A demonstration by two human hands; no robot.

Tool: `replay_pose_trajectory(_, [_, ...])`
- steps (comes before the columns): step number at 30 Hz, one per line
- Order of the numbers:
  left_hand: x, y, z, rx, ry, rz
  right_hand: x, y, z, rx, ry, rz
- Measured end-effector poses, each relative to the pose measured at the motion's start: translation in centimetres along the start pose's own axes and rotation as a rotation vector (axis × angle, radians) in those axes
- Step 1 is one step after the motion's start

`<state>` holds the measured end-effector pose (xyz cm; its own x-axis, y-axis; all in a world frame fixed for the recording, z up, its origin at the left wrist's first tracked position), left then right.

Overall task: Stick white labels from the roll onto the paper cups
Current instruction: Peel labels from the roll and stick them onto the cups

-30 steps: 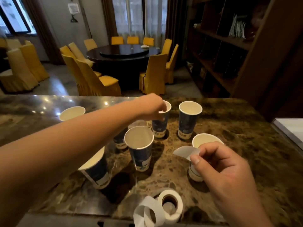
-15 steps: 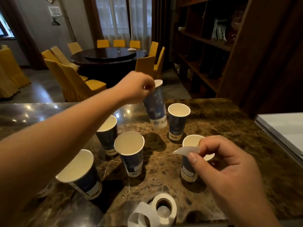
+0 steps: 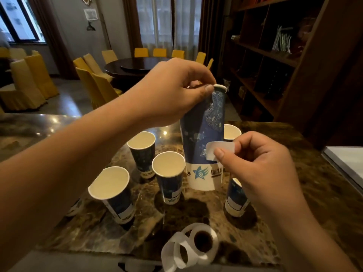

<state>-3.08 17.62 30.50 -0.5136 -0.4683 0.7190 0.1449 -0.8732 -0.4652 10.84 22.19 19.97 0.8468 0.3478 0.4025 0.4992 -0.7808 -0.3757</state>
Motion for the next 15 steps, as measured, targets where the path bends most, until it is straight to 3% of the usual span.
replay_pose_trajectory(7, [-0.8, 1.1, 0.0, 0.047, 0.072, -0.027, -0.4, 0.7, 0.9, -0.050, -0.010, 0.012])
replay_pose_trajectory(15, [-0.9, 1.3, 0.4, 0.036, 0.143, -0.121, 0.2, 1.0, 1.2, -0.057, 0.240, -0.021])
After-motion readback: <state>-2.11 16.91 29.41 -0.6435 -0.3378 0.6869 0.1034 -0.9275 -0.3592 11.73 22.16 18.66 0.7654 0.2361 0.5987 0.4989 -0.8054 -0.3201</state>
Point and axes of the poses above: each hand's wrist, its own y-axis away from the middle knuckle, its own x-axis out of the back of the hand, z = x × y, the point moved 9 cm from there along -y, towards the middle knuckle, and after that the axes turned 10 degrees about y, right-handed, at the moved point
